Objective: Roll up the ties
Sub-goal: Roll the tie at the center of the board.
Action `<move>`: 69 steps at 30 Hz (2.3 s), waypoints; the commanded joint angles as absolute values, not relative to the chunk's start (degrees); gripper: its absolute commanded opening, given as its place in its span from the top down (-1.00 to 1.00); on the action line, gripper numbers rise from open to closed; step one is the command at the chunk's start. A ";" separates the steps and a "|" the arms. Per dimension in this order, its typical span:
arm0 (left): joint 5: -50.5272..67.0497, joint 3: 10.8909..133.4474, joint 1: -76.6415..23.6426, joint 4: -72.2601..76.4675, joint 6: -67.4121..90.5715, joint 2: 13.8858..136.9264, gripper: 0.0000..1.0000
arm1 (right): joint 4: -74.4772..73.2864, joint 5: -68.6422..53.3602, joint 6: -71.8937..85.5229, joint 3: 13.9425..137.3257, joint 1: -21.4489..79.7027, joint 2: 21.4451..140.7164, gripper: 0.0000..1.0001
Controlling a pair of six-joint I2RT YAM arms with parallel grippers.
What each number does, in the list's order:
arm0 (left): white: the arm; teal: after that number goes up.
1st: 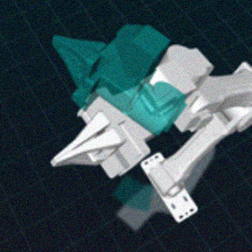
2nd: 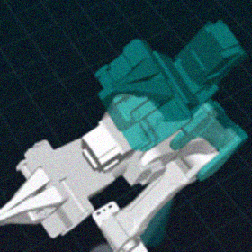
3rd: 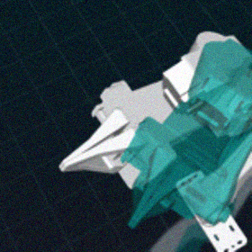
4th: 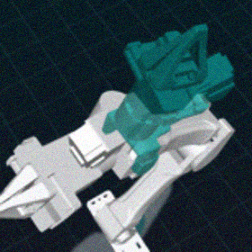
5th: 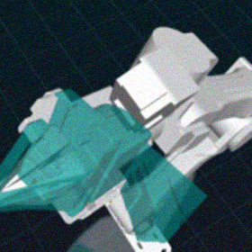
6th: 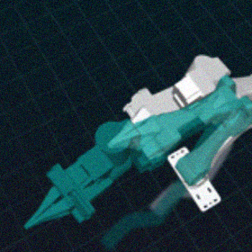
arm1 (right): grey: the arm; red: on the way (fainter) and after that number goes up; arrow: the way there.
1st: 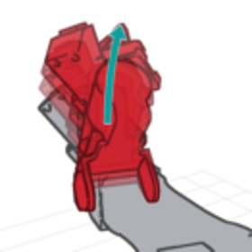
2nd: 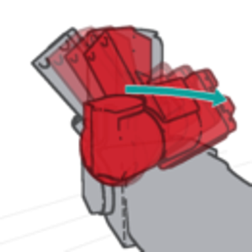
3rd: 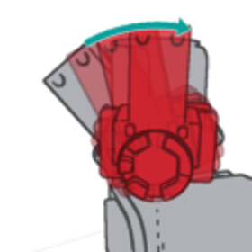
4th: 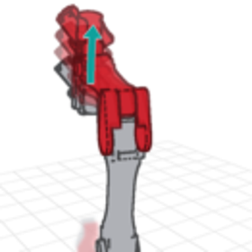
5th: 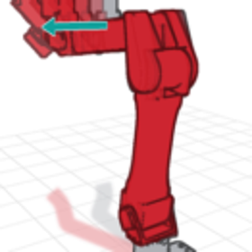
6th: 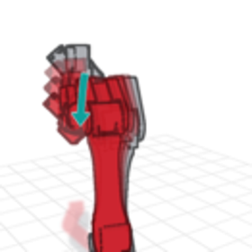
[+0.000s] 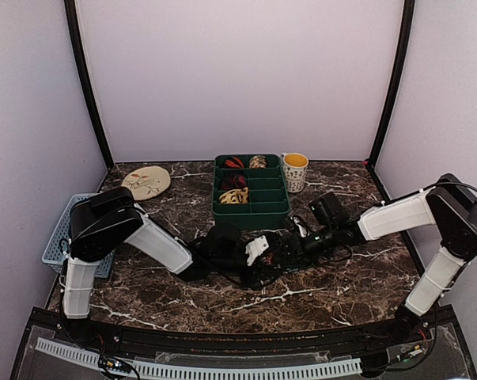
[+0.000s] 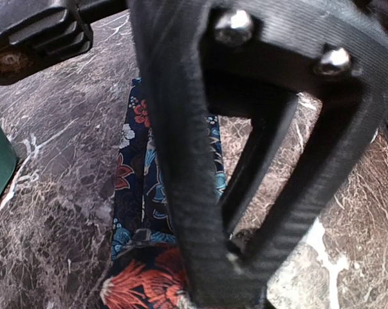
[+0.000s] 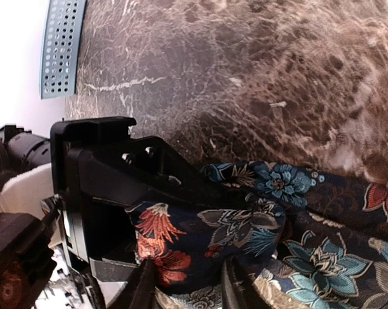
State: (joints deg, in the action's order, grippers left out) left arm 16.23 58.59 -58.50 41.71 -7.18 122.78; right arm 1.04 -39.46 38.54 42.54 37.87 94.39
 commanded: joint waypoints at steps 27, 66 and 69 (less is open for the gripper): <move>16.69 54.82 -57.57 52.59 -6.40 121.64 -0.68 | 2.58 -35.87 33.05 36.55 29.55 102.02 1.00; 33.83 52.38 -55.75 52.51 -7.72 125.12 0.52 | 2.80 -35.85 30.26 38.00 32.25 98.82 0.78; 33.33 51.68 -55.47 54.07 -6.49 124.18 0.51 | 1.50 -33.63 29.57 37.16 32.06 100.16 0.82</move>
State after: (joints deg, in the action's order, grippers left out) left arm 33.47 54.08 -56.03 56.53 -8.54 126.41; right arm 3.81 -38.04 31.33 38.30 31.73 97.43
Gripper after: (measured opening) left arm 0.324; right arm 0.103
